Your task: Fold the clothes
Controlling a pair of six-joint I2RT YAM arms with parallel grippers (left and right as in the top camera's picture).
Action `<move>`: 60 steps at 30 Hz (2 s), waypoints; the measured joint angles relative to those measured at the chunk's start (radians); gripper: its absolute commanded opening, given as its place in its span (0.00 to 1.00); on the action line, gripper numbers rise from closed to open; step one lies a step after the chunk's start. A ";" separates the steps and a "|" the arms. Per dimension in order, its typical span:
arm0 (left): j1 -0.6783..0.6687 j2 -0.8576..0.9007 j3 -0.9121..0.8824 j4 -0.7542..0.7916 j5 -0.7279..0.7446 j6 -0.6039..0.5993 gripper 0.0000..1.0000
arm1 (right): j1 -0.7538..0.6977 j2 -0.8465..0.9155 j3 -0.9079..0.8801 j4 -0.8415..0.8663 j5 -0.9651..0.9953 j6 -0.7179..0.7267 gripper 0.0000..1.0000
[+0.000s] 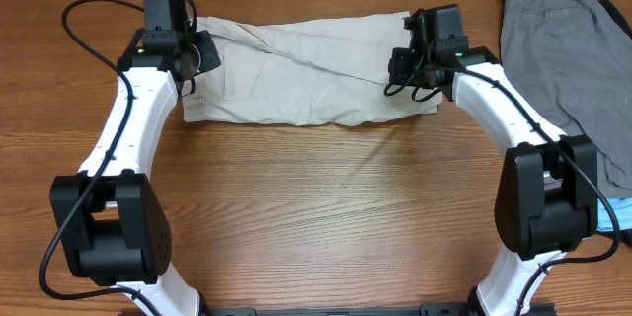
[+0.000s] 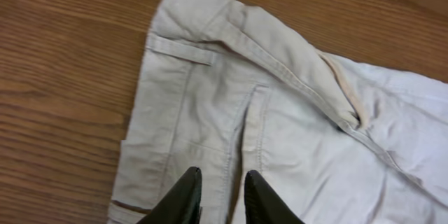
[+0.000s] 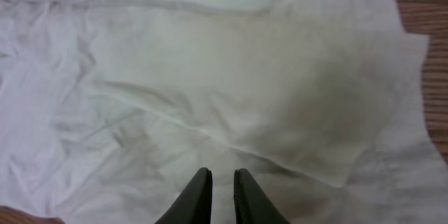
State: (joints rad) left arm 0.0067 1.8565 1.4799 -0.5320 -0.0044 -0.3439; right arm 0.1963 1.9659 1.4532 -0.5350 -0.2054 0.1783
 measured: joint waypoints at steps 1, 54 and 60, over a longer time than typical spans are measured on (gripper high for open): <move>0.002 0.000 0.000 0.000 0.000 -0.005 0.04 | 0.006 0.000 0.000 -0.002 0.000 -0.002 0.12; 0.004 0.006 0.000 -0.052 0.000 -0.027 0.09 | 0.010 0.236 0.434 -0.137 0.075 -0.003 0.73; 0.004 0.006 0.000 -0.052 0.000 -0.029 0.13 | 0.074 0.271 0.438 -0.216 0.050 -0.055 0.71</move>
State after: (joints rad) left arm 0.0109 1.8629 1.4799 -0.5838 -0.0044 -0.3725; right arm 0.2707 2.2372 1.8908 -0.7506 -0.1551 0.1238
